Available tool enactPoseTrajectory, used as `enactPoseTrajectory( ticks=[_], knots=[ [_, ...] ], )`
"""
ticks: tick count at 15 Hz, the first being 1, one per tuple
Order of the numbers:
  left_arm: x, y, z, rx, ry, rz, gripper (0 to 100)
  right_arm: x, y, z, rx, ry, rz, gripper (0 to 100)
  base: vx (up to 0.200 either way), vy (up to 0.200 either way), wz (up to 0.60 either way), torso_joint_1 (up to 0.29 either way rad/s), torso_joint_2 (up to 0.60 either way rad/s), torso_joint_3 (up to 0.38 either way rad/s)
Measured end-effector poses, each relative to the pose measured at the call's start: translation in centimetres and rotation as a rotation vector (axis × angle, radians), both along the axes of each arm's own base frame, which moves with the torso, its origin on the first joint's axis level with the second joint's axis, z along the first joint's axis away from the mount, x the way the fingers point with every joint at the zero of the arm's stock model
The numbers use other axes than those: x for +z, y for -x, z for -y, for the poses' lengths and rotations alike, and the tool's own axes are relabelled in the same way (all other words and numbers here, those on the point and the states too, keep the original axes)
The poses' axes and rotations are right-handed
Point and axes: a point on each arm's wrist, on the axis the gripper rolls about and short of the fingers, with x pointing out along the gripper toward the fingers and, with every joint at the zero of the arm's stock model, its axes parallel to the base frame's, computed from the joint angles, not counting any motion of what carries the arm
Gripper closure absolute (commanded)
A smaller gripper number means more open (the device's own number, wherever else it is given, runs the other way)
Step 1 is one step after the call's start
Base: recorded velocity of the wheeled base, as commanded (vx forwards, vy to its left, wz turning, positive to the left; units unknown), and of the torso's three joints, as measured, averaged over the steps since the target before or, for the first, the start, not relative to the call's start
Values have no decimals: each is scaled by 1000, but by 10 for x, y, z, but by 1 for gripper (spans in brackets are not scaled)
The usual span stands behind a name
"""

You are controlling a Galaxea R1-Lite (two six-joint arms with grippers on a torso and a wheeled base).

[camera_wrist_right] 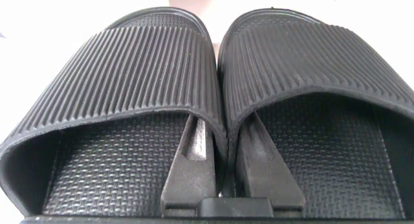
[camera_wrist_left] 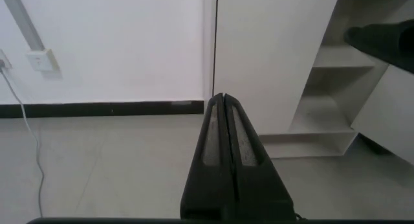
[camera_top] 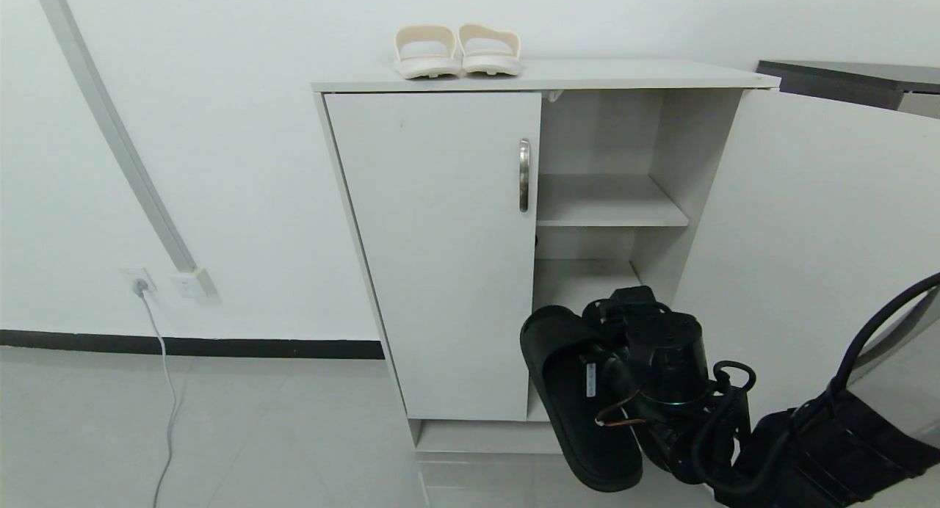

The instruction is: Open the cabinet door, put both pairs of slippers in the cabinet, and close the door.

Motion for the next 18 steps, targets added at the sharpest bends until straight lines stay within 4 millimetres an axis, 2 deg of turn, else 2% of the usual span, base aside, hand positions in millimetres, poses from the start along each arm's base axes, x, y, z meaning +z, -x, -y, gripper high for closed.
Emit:
enactPoseTrajectory(
  ticks=[3,6,13,18],
  knots=[
    [0,0,0,-15,-1,3,100,-1,2,-5,-10,6,6,100,0,0,0,0,0,0],
    [0,0,0,-16,1,4,100,3,-6,-13,-19,-9,29,100,0,0,0,0,0,0],
    [0,0,0,-13,2,4,100,-16,-26,-27,-165,35,40,100,0,0,0,0,0,0],
    [0,0,0,-13,2,3,100,-23,-28,-28,-181,50,35,100,0,-200,0,2,3,3]
  ],
)
